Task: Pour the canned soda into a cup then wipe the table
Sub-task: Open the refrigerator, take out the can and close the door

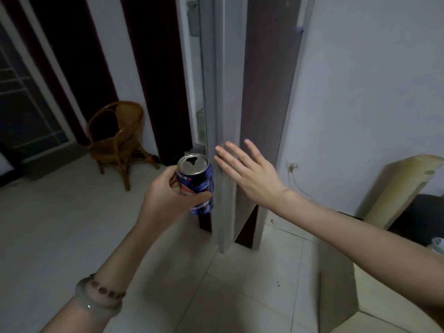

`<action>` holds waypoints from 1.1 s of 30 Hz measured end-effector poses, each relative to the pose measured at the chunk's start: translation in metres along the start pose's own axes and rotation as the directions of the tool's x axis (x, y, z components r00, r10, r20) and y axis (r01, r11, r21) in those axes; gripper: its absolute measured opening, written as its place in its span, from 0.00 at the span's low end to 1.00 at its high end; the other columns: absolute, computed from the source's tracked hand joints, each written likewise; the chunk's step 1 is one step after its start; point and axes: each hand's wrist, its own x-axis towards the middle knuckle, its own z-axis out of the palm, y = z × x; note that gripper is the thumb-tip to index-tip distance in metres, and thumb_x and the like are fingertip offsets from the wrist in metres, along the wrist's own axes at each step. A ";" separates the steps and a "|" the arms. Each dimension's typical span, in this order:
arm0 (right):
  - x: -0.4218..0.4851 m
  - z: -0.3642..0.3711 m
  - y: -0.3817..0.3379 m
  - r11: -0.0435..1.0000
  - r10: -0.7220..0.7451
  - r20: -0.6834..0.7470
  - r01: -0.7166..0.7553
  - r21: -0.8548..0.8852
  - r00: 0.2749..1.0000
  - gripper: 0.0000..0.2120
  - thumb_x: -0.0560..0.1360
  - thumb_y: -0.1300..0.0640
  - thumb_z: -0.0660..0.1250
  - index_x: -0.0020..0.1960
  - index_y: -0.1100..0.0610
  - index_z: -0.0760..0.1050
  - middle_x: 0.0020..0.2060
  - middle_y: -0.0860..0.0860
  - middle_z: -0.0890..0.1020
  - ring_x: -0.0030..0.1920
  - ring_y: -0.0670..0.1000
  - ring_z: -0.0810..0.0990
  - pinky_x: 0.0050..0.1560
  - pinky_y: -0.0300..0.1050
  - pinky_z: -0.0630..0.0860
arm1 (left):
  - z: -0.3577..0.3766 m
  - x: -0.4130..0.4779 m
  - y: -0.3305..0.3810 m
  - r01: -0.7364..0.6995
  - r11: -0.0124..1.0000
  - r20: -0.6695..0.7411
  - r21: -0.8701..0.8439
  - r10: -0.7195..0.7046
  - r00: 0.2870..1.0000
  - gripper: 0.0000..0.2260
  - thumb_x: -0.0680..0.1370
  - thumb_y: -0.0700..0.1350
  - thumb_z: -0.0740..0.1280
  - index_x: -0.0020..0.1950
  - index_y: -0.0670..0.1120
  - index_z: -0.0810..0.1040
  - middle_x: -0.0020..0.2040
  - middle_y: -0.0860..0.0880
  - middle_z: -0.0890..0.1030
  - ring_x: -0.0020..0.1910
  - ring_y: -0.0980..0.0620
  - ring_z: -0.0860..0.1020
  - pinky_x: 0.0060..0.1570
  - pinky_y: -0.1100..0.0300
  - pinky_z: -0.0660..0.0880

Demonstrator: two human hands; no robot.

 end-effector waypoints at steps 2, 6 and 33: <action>0.023 0.005 -0.010 1.000 -0.005 -0.018 0.005 0.019 1.000 0.30 0.74 0.64 0.40 0.75 0.60 0.58 0.74 0.56 0.60 0.75 0.58 0.58 0.73 0.60 0.42 | -0.012 0.003 -0.007 0.025 0.999 -0.055 0.026 -0.024 0.998 0.30 0.60 0.45 0.80 0.59 0.53 0.74 0.50 0.61 0.78 0.49 0.65 0.76 0.48 0.64 0.73; 0.066 0.015 -0.026 0.997 -0.005 -0.022 0.007 0.080 1.000 0.29 0.74 0.54 0.56 0.75 0.59 0.59 0.75 0.56 0.60 0.75 0.58 0.57 0.73 0.60 0.46 | -0.039 0.015 -0.027 0.082 0.992 -0.143 0.098 -0.068 0.987 0.32 0.61 0.46 0.80 0.62 0.52 0.73 0.50 0.61 0.77 0.48 0.63 0.75 0.43 0.71 0.69; 0.341 0.183 -0.100 0.983 0.177 0.078 -0.173 -0.055 0.981 0.28 0.76 0.50 0.57 0.73 0.62 0.61 0.75 0.58 0.59 0.75 0.58 0.53 0.72 0.62 0.47 | -0.224 0.338 -0.199 -0.088 0.996 0.167 0.035 0.081 0.983 0.32 0.56 0.56 0.77 0.59 0.53 0.76 0.49 0.57 0.83 0.48 0.59 0.81 0.48 0.63 0.77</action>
